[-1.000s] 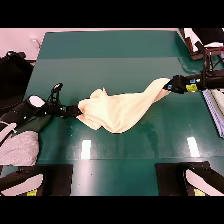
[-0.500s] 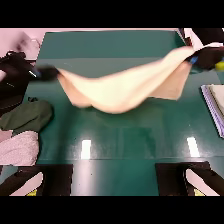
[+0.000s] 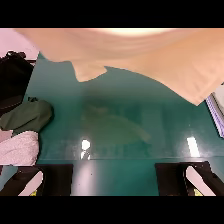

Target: Fold the shirts.

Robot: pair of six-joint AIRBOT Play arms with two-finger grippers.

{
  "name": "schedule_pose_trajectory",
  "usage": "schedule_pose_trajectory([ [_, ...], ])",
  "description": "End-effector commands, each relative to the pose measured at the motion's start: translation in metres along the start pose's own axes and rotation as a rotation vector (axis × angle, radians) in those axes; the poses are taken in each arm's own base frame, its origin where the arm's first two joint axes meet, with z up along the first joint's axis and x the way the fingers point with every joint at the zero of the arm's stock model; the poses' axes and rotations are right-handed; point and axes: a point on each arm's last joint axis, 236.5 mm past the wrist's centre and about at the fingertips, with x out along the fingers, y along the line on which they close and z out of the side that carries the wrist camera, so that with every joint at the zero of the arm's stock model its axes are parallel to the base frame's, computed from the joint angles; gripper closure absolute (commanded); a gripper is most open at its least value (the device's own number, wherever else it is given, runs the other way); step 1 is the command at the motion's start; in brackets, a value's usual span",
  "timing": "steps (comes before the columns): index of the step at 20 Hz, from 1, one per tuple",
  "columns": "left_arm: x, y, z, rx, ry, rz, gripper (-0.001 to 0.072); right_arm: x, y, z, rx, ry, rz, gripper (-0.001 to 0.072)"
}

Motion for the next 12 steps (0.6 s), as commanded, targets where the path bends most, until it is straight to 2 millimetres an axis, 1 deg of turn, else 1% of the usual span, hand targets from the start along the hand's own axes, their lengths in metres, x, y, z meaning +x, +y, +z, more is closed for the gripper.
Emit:
schedule_pose_trajectory([
  [1, -0.011, 0.001, 0.027, 0.044, -0.072, 0.037, 0.0683, -0.009, -0.014, -0.014, 0.041, 0.041, -0.075, 0.0694],
  [3, 0.018, 0.023, -0.014, -0.025, 0.023, 0.05, 0.0683, 0.004, -0.024, -0.037, 0.124, 0.103, -0.071, 0.0694],
  [4, 0.036, 0.035, -0.046, -0.062, 0.098, 0.055, 0.0683, 0.013, -0.03, -0.052, 0.165, 0.142, -0.067, 0.0694],
  [5, 0.054, 0.046, -0.082, -0.107, 0.185, 0.052, 0.0683, 0.021, -0.036, -0.066, 0.207, 0.182, -0.065, 0.0694],
  [7, 0.088, 0.063, -0.166, -0.216, 0.392, 0.029, 0.0683, 0.041, -0.05, -0.101, 0.3, 0.276, -0.06, 0.0694],
  [8, 0.103, 0.069, -0.205, -0.259, 0.48, 0.014, 0.0683, 0.053, -0.059, -0.123, 0.36, 0.336, -0.057, 0.0694],
  [9, 0.118, 0.073, -0.249, -0.299, 0.574, -0.003, 0.0683, 0.066, -0.068, -0.143, 0.413, 0.394, -0.054, 0.0694],
  [11, 0.143, 0.07, -0.331, -0.357, 0.736, -0.041, 0.0683, 0.091, -0.087, -0.187, 0.53, 0.513, -0.052, 0.0694],
  [12, 0.154, 0.065, -0.378, -0.369, 0.825, -0.055, 0.0682, 0.105, -0.097, -0.207, 0.581, 0.562, -0.052, 0.0694],
])
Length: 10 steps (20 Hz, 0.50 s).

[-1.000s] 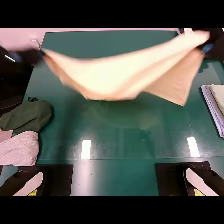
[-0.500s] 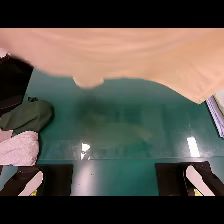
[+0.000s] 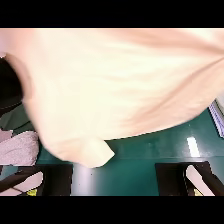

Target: Fold the shirts.

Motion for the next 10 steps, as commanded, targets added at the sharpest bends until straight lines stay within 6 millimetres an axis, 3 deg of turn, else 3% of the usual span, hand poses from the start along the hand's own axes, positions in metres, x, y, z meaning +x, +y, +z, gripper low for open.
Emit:
schedule_pose_trajectory([
  [1, 0.112, 0.031, -0.117, -0.073, 0.331, -0.024, 0.0682, 0.069, -0.05, -0.033, 0.181, 0.187, -0.003, 0.0694],
  [3, 0.16, 0.043, -0.179, -0.097, 0.466, -0.025, 0.0681, 0.114, -0.081, -0.052, 0.226, 0.287, -0.05, 0.0694],
  [5, 0.189, 0.057, -0.225, -0.141, 0.552, -0.021, 0.068, 0.159, -0.097, -0.069, 0.261, 0.374, -0.053, 0.0694],
  [6, 0.196, 0.067, -0.238, -0.184, 0.573, 0.0, 0.0675, 0.178, -0.103, -0.07, 0.267, 0.393, -0.051, 0.0693],
  [7, 0.198, 0.077, -0.245, -0.221, 0.583, 0.021, 0.0439, 0.192, -0.108, -0.067, 0.267, 0.401, -0.05, 0.0687],
  [8, 0.197, 0.088, -0.244, -0.262, 0.579, 0.045, 0.0145, 0.203, -0.109, -0.059, 0.254, 0.4, -0.045, 0.0539],
  [9, 0.191, 0.098, -0.239, -0.288, 0.572, 0.063, 0.0157, 0.21, -0.108, -0.049, 0.233, 0.39, -0.039, 0.0296],
  [10, 0.182, 0.108, -0.233, -0.298, 0.573, 0.076, 0.017, 0.21, -0.106, -0.039, 0.212, 0.389, -0.032, 0.0154],
])
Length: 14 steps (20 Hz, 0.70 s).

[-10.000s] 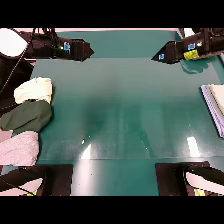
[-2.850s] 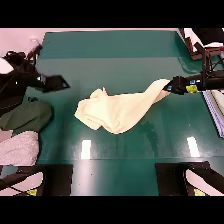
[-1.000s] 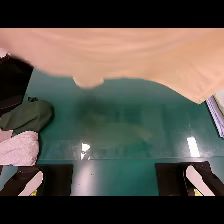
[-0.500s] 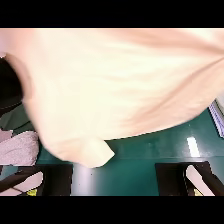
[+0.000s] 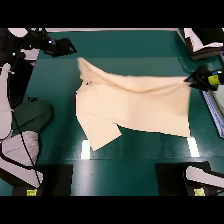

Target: Fold the shirts.

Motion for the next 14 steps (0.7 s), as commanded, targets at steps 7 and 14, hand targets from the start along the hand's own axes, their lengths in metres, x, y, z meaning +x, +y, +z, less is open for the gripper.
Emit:
schedule_pose_trajectory([
  [7, -0.067, 0.086, -0.057, -0.157, 0.157, 0.168, 0.017, -0.041, 0.024, 0.017, -0.196, -0.031, -0.027, 0.0163],
  [14, -0.041, 0.072, -0.227, -0.325, 0.356, 0.083, 0.0171, -0.052, 0.028, -0.031, -0.204, -0.067, -0.02, 0.0164],
])
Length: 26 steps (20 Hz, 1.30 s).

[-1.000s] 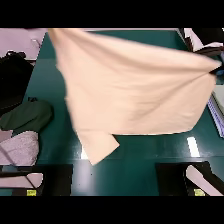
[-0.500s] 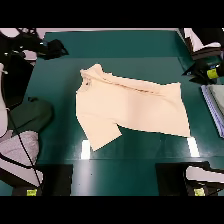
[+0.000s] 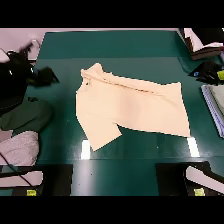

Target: Fold the shirts.

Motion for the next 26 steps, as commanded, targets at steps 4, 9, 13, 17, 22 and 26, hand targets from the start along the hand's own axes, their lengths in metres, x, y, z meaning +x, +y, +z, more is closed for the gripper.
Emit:
schedule_pose_trajectory([
  [4, 0.072, -0.003, -0.121, -0.102, 0.155, -0.138, 0.0171, 0.005, 0.001, -0.03, 0.016, 0.023, 0.008, 0.0167],
  [9, 0.109, -0.04, -0.144, -0.019, 0.137, -0.14, 0.0171, 0.005, 0.0, -0.033, 0.018, 0.032, 0.008, 0.0167],
  [13, 0.114, -0.051, -0.139, -0.054, 0.105, -0.14, 0.0207, 0.005, -0.005, -0.035, 0.02, 0.04, -0.011, 0.019],
  [17, 0.105, -0.06, -0.125, -0.033, 0.078, -0.156, 0.0681, 0.0, -0.063, -0.065, 0.093, 0.14, -0.162, 0.0235],
  [22, 0.088, -0.08, -0.115, 0.077, 0.093, -0.203, 0.0681, 0.021, -0.168, -0.17, 0.468, 0.286, -0.273, 0.0221],
  [26, 0.088, -0.081, -0.119, 0.079, 0.108, -0.207, 0.0681, 0.049, -0.193, -0.241, 0.737, 0.372, -0.19, 0.0222],
])
